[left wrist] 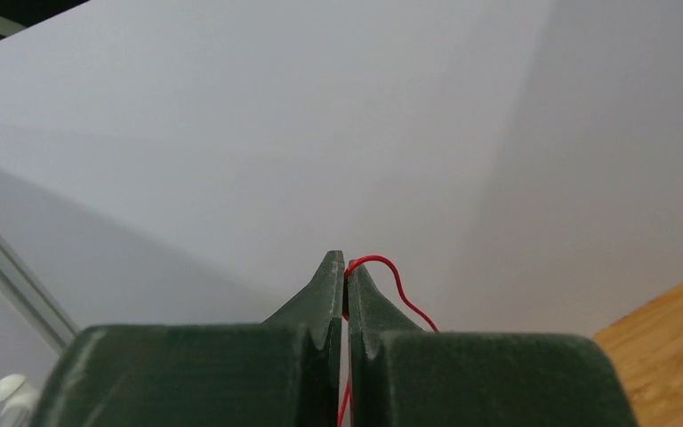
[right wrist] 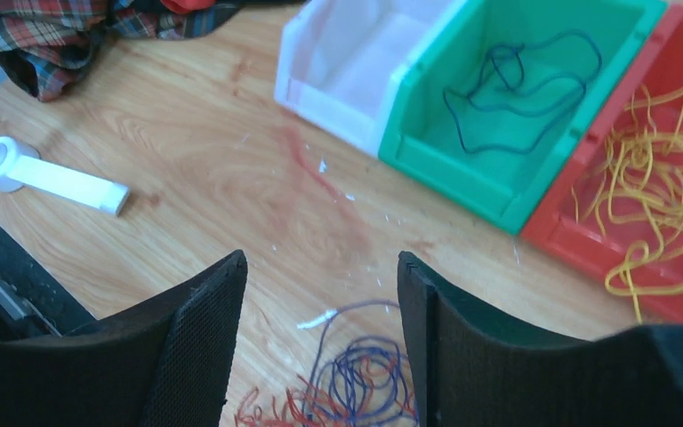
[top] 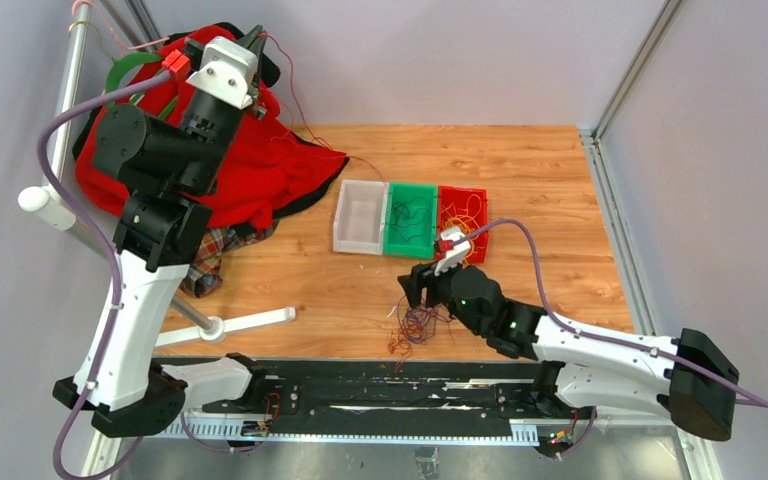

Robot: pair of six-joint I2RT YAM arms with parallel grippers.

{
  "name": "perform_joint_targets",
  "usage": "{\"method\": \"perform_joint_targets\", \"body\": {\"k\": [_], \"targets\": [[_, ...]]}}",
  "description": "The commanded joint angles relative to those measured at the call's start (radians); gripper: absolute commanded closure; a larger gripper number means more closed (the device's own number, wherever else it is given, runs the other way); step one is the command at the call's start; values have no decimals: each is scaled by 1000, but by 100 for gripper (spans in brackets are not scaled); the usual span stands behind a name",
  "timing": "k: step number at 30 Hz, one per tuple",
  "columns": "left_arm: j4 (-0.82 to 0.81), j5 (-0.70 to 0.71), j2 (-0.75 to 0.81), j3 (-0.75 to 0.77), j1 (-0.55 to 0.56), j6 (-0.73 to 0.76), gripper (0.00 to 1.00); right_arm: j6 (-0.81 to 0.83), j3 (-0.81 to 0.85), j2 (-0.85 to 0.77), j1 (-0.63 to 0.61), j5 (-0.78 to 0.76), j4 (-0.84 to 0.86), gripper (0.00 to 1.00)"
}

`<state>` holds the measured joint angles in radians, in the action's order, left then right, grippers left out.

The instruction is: Untangle the cables

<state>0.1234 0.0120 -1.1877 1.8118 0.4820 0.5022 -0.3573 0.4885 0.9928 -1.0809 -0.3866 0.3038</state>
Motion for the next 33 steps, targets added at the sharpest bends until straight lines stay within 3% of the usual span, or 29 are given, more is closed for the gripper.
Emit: {"method": "perform_joint_targets", "body": {"k": [1, 6, 16, 33], "targets": [[-30, -94, 1, 31, 7, -102, 99, 91, 153, 106, 23, -3, 2, 37], [4, -123, -63, 116, 6, -157, 99, 113, 275, 229, 72, 30, 6, 39], [-16, -151, -174, 152, 6, -223, 99, 66, 344, 369, 210, 141, 33, 41], [-147, -144, -317, 118, -11, -29, 99, 101, 290, 346, 235, 154, 18, 42]]}}
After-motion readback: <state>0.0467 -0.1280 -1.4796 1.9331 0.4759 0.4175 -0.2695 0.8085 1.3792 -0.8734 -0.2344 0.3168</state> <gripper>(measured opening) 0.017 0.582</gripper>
